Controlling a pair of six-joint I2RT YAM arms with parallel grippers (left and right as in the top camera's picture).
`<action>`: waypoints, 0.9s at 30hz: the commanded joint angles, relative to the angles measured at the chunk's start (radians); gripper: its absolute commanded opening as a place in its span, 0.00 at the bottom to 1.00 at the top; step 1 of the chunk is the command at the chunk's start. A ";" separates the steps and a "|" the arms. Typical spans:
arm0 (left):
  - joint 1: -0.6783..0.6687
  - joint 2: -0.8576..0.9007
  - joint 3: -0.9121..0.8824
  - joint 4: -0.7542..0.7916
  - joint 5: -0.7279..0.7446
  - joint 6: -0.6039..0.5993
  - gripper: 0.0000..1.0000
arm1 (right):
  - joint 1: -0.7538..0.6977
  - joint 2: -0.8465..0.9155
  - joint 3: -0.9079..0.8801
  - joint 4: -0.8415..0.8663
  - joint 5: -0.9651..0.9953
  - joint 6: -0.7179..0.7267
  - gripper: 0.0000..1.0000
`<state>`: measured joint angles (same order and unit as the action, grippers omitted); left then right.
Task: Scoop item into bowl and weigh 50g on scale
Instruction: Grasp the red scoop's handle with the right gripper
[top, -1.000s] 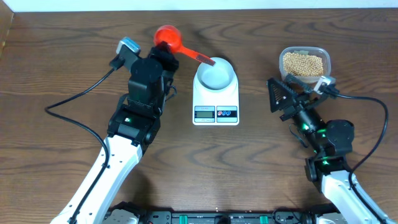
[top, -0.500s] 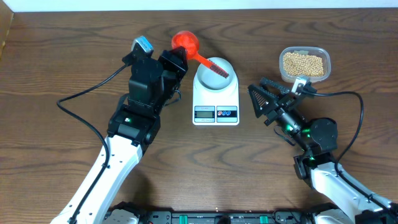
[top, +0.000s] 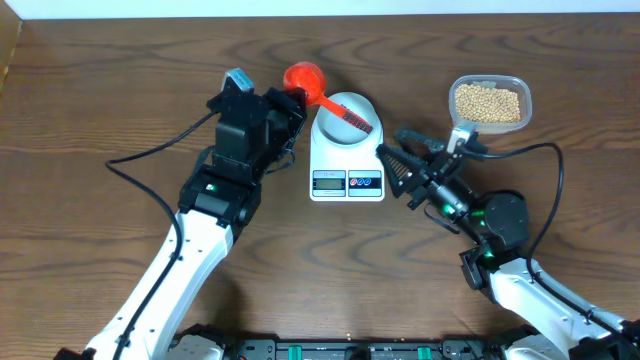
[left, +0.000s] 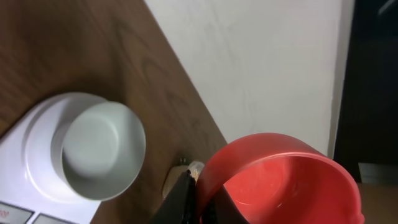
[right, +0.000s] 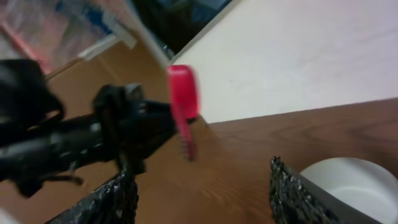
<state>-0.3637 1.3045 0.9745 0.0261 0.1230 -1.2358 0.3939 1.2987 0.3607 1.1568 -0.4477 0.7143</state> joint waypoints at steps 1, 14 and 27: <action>-0.003 0.035 -0.002 0.006 0.080 -0.042 0.07 | 0.036 0.002 0.031 -0.008 -0.007 -0.121 0.63; -0.026 0.050 -0.002 0.013 0.165 -0.014 0.07 | 0.042 0.003 0.056 -0.053 -0.007 -0.140 0.49; -0.095 0.050 -0.002 0.012 0.165 0.017 0.08 | 0.042 0.004 0.058 -0.053 -0.007 -0.140 0.33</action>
<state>-0.4492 1.3533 0.9745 0.0338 0.2813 -1.2476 0.4309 1.2987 0.3973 1.1011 -0.4541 0.5903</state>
